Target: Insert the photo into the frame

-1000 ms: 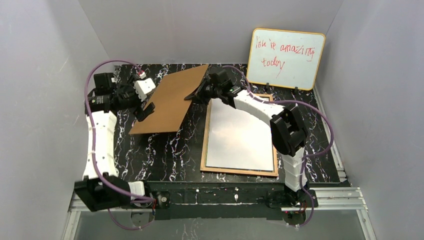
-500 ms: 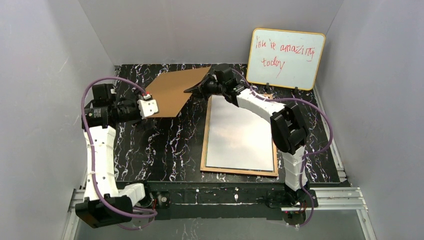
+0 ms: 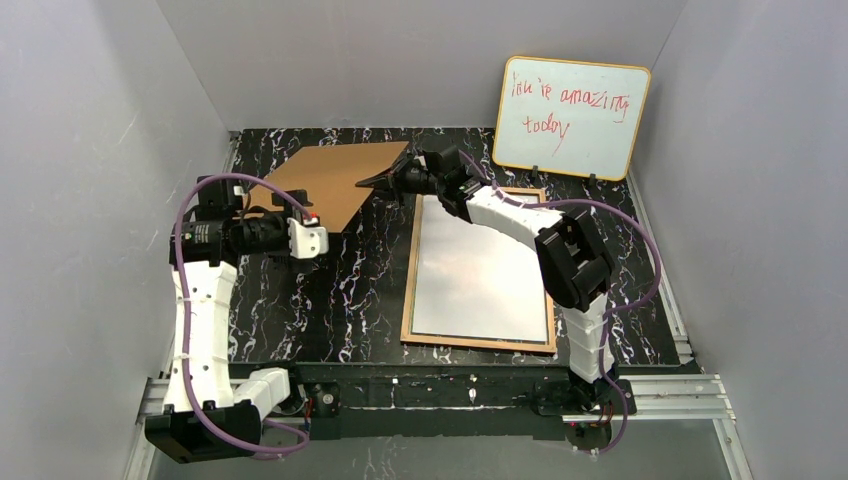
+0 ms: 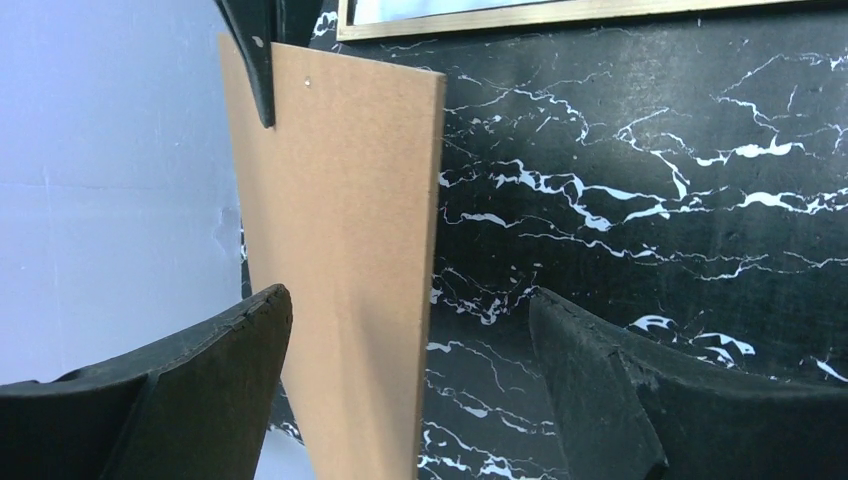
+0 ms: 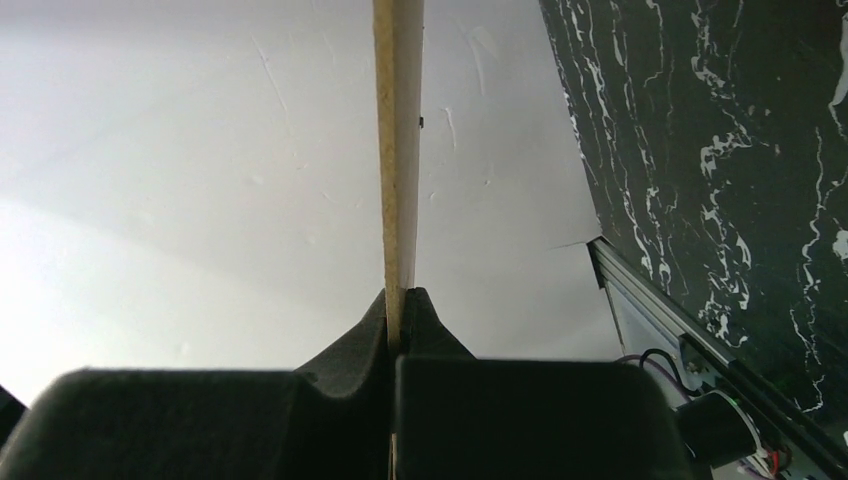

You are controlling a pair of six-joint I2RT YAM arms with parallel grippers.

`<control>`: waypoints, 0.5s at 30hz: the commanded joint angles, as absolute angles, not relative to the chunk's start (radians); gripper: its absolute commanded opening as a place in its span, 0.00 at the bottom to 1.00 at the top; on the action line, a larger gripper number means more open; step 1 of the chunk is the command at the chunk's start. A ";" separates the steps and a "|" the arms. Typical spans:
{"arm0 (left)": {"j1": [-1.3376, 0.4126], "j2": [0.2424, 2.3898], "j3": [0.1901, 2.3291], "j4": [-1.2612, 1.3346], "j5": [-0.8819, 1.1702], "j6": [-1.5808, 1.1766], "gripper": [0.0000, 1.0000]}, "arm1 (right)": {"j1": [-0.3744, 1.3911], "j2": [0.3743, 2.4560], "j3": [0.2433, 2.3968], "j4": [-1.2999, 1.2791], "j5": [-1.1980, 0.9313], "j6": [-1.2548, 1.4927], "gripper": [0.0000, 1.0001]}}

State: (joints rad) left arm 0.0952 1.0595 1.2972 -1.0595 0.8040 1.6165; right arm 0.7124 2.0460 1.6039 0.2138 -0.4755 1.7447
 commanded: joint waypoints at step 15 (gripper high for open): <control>0.076 1.017 1.191 -0.732 0.798 1.539 0.25 | 0.764 1.944 1.543 0.399 -0.499 1.777 0.30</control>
